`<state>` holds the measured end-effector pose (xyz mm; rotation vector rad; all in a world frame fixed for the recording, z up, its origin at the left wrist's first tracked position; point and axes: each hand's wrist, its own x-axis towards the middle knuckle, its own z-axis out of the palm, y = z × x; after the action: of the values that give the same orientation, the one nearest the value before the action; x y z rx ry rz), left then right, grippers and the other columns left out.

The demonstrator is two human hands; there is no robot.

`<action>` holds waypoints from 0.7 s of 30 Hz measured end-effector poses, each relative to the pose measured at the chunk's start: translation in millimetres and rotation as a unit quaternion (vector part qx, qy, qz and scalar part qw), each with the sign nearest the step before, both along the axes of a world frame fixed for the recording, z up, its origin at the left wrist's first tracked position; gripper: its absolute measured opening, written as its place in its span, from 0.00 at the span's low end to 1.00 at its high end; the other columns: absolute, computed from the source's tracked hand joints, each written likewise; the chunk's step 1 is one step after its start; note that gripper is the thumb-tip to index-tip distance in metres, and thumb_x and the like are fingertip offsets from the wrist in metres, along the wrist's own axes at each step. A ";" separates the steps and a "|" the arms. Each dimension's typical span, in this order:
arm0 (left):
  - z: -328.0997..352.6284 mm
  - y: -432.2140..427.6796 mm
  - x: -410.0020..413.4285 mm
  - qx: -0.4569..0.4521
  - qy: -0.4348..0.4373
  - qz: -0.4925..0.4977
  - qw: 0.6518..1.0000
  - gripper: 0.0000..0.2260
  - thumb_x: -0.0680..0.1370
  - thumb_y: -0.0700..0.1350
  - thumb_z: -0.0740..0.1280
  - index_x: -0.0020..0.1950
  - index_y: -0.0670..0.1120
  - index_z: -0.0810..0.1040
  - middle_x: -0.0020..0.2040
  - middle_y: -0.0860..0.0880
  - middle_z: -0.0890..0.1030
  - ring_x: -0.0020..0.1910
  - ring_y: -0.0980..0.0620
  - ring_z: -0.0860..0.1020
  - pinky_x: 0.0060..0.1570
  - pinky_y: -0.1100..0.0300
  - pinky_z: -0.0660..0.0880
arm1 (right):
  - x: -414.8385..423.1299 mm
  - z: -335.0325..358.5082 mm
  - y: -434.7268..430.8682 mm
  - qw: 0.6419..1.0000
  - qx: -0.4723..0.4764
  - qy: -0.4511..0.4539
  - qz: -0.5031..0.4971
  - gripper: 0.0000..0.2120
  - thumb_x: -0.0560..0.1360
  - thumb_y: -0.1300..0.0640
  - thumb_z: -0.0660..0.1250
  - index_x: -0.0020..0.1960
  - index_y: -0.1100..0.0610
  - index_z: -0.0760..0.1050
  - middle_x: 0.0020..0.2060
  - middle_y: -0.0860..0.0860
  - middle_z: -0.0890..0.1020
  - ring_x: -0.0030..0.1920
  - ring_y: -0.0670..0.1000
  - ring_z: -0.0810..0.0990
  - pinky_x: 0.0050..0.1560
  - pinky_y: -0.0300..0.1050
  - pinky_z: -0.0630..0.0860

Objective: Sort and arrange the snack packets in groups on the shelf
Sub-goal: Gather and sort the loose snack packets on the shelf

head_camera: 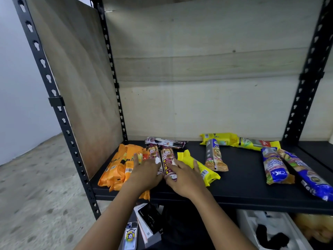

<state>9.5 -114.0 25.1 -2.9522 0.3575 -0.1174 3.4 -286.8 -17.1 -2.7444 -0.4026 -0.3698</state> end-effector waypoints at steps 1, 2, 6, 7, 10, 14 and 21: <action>0.0 -0.7 -2.2 -0.001 -0.002 -0.007 1.000 0.23 0.81 0.61 0.54 0.72 0.52 0.70 0.73 0.47 0.70 0.73 0.46 0.66 0.71 0.28 0.39 | -1.2 -0.6 -1.9 1.000 0.000 -0.002 -0.007 0.30 0.77 0.32 0.54 0.76 0.42 0.64 0.77 0.44 0.64 0.76 0.45 0.61 0.76 0.60 0.34; 0.2 -1.4 -4.1 -0.001 -0.003 -0.014 1.000 0.23 0.81 0.61 0.54 0.72 0.52 0.70 0.74 0.48 0.70 0.73 0.46 0.68 0.70 0.27 0.38 | -2.4 -1.0 -3.8 1.000 0.001 -0.004 -0.016 0.30 0.77 0.31 0.53 0.76 0.42 0.64 0.76 0.44 0.65 0.76 0.45 0.62 0.76 0.60 0.35; 1.6 -4.5 -11.0 -0.023 0.006 -0.042 0.999 0.23 0.81 0.61 0.56 0.73 0.55 0.70 0.75 0.50 0.69 0.71 0.46 0.71 0.70 0.28 0.36 | -8.8 -1.0 -13.0 0.999 0.006 -0.012 -0.048 0.30 0.76 0.30 0.54 0.74 0.41 0.67 0.72 0.43 0.70 0.73 0.45 0.66 0.77 0.61 0.37; 1.5 -6.2 -12.9 -0.034 0.008 -0.051 0.998 0.23 0.80 0.62 0.57 0.73 0.56 0.69 0.76 0.51 0.68 0.71 0.46 0.71 0.71 0.30 0.36 | -10.5 -1.0 -16.1 0.998 0.009 -0.014 -0.054 0.30 0.76 0.30 0.54 0.74 0.41 0.67 0.71 0.43 0.70 0.73 0.45 0.66 0.76 0.61 0.37; -0.2 -11.0 -17.6 -0.076 0.019 -0.071 0.994 0.24 0.80 0.61 0.59 0.74 0.55 0.69 0.77 0.52 0.67 0.72 0.46 0.69 0.74 0.35 0.37 | -15.6 -1.1 -25.5 0.997 0.014 -0.016 -0.072 0.30 0.76 0.30 0.56 0.73 0.41 0.69 0.69 0.44 0.72 0.72 0.45 0.67 0.76 0.61 0.38; -5.3 -10.8 -17.2 -0.146 0.028 -0.083 0.985 0.25 0.77 0.62 0.60 0.74 0.57 0.69 0.75 0.53 0.70 0.72 0.50 0.69 0.76 0.39 0.41 | -18.7 -1.3 -34.1 0.998 0.022 -0.019 -0.064 0.30 0.76 0.29 0.55 0.73 0.41 0.69 0.66 0.43 0.72 0.69 0.44 0.69 0.76 0.60 0.37; -12.2 -6.7 -19.5 -0.252 0.002 -0.103 0.962 0.23 0.74 0.62 0.61 0.68 0.58 0.74 0.66 0.56 0.78 0.66 0.53 0.75 0.76 0.43 0.54 | -12.2 4.6 -30.3 0.997 0.028 -0.021 -0.064 0.29 0.76 0.29 0.52 0.68 0.42 0.74 0.61 0.44 0.74 0.66 0.46 0.72 0.75 0.60 0.49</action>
<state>-10.0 -120.8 12.9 -3.4029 0.7346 -0.2658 -8.7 -317.1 -12.5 -2.7190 -0.2243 -0.4637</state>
